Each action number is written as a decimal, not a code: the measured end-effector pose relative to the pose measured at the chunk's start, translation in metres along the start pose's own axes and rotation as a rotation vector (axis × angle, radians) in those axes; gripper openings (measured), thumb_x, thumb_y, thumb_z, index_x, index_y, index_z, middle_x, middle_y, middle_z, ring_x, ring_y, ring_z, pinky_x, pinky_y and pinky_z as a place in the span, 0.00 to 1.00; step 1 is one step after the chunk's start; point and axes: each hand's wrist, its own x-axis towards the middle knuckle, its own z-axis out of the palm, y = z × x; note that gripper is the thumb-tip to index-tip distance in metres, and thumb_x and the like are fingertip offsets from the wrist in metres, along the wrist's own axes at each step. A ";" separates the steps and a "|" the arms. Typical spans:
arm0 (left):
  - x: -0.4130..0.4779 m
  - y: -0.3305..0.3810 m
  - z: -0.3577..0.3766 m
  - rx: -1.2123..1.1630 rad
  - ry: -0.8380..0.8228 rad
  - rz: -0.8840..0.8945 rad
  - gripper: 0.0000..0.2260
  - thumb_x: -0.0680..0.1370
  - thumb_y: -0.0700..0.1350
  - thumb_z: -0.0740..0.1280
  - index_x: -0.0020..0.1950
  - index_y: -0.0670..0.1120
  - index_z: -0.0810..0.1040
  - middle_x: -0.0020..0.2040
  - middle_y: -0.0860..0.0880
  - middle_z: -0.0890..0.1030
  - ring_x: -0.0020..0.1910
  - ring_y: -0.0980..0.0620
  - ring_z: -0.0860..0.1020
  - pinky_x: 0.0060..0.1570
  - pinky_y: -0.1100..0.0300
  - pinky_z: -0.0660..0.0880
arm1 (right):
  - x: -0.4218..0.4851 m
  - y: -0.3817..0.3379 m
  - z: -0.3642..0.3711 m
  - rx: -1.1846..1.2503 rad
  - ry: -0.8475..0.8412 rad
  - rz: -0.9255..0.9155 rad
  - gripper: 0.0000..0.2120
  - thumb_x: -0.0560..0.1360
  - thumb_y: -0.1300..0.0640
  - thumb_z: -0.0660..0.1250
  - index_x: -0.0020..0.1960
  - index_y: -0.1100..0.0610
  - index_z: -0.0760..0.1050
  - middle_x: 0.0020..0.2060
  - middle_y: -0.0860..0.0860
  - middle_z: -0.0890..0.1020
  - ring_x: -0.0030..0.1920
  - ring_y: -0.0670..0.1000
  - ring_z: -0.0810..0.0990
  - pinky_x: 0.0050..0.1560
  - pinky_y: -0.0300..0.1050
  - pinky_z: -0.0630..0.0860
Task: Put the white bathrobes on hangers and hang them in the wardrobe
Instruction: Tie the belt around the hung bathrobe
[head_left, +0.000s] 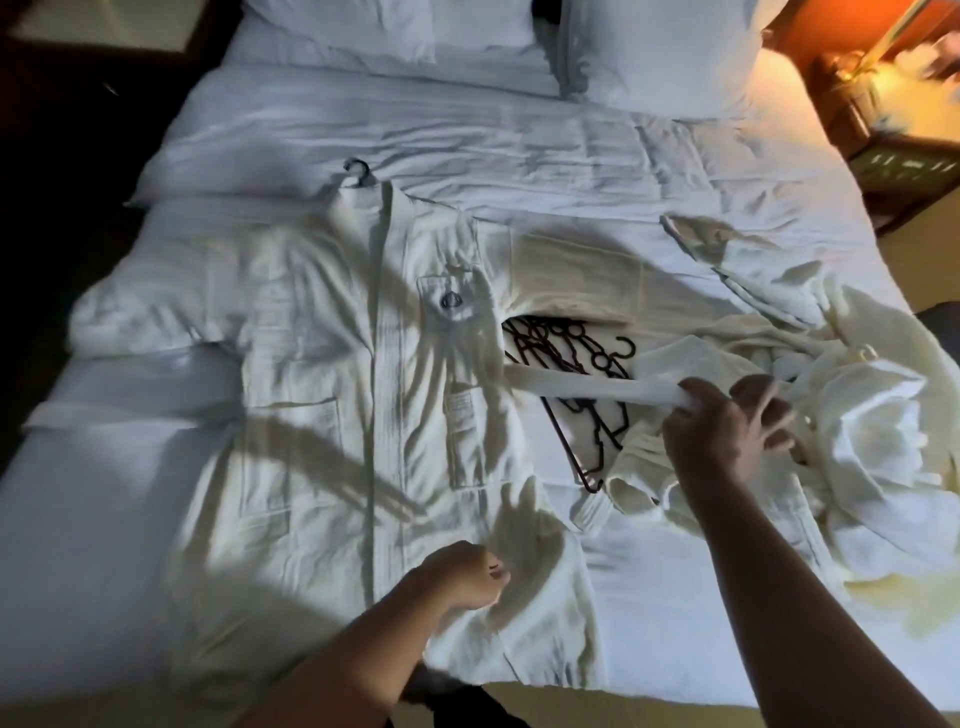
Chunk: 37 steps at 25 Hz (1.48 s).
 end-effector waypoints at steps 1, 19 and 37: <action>-0.013 -0.005 -0.012 -0.070 0.052 0.003 0.13 0.81 0.58 0.56 0.44 0.53 0.75 0.47 0.48 0.80 0.47 0.48 0.79 0.48 0.53 0.75 | -0.005 -0.006 -0.007 -0.025 0.010 -0.051 0.17 0.68 0.62 0.70 0.52 0.48 0.85 0.53 0.58 0.75 0.56 0.64 0.71 0.59 0.60 0.63; -0.094 -0.318 -0.169 -1.358 0.607 -0.161 0.13 0.82 0.51 0.66 0.67 0.53 0.75 0.62 0.50 0.80 0.57 0.50 0.80 0.51 0.54 0.75 | -0.080 -0.259 0.089 0.542 -0.433 -0.313 0.27 0.67 0.66 0.65 0.65 0.52 0.81 0.53 0.54 0.85 0.50 0.53 0.82 0.51 0.41 0.73; -0.068 -0.357 -0.260 -2.360 0.977 0.399 0.10 0.81 0.42 0.64 0.52 0.48 0.86 0.57 0.50 0.84 0.65 0.48 0.79 0.67 0.50 0.70 | -0.051 -0.257 0.124 0.830 -0.904 0.230 0.17 0.77 0.73 0.62 0.57 0.57 0.82 0.50 0.62 0.86 0.41 0.60 0.84 0.38 0.49 0.77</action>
